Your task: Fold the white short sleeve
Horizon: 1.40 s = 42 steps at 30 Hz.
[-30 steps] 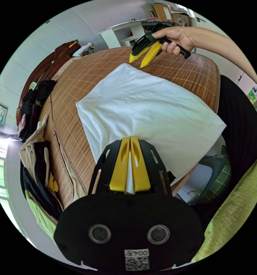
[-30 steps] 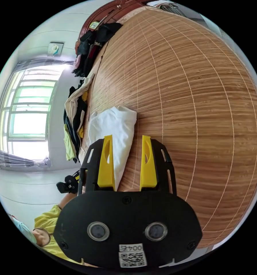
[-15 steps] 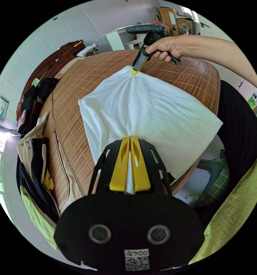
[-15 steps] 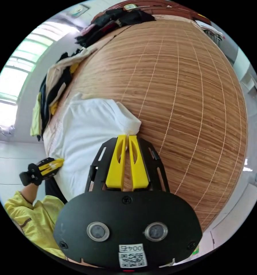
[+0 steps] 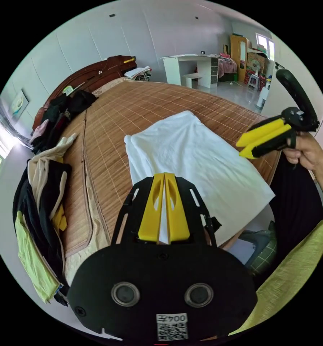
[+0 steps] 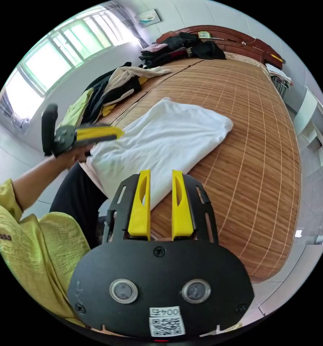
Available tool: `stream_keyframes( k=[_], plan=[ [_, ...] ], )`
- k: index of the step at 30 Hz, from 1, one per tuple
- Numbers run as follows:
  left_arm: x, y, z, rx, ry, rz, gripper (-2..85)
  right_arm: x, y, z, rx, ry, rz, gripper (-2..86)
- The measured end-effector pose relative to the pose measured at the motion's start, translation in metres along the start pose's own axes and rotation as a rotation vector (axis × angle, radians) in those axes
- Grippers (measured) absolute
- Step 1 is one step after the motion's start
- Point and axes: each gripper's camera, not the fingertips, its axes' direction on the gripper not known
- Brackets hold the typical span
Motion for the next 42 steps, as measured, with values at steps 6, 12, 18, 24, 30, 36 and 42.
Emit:
stream_keyframes(
  k=[6,12,18,24,30,36,42],
  plan=[
    [0.000,-0.031,0.052,-0.189,-0.077,0.104,0.8,-0.064,0.006,0.022,-0.080,0.064,-0.078,8.3],
    [-0.086,0.004,0.045,-0.232,-0.059,-0.279,0.9,-0.076,0.008,0.012,-0.050,0.063,-0.061,7.7],
    [-0.063,0.054,-0.025,-0.068,0.025,-0.206,0.8,-0.081,0.017,-0.017,-0.021,0.016,-0.011,7.2],
    [-0.006,0.104,-0.034,-0.073,-0.024,-0.106,0.8,-0.114,0.068,-0.053,-0.010,0.087,-0.069,7.7],
    [-0.020,0.118,-0.028,-0.058,0.047,-0.185,0.8,-0.180,0.092,-0.058,0.015,0.236,-0.180,7.8],
    [-0.029,0.122,-0.028,-0.069,0.071,-0.194,0.8,-0.236,0.093,-0.032,-0.008,0.432,-0.359,7.3],
    [-0.029,0.126,-0.029,-0.063,0.044,-0.193,0.8,-0.259,0.098,-0.014,-0.036,0.570,-0.502,1.6]
  ],
)
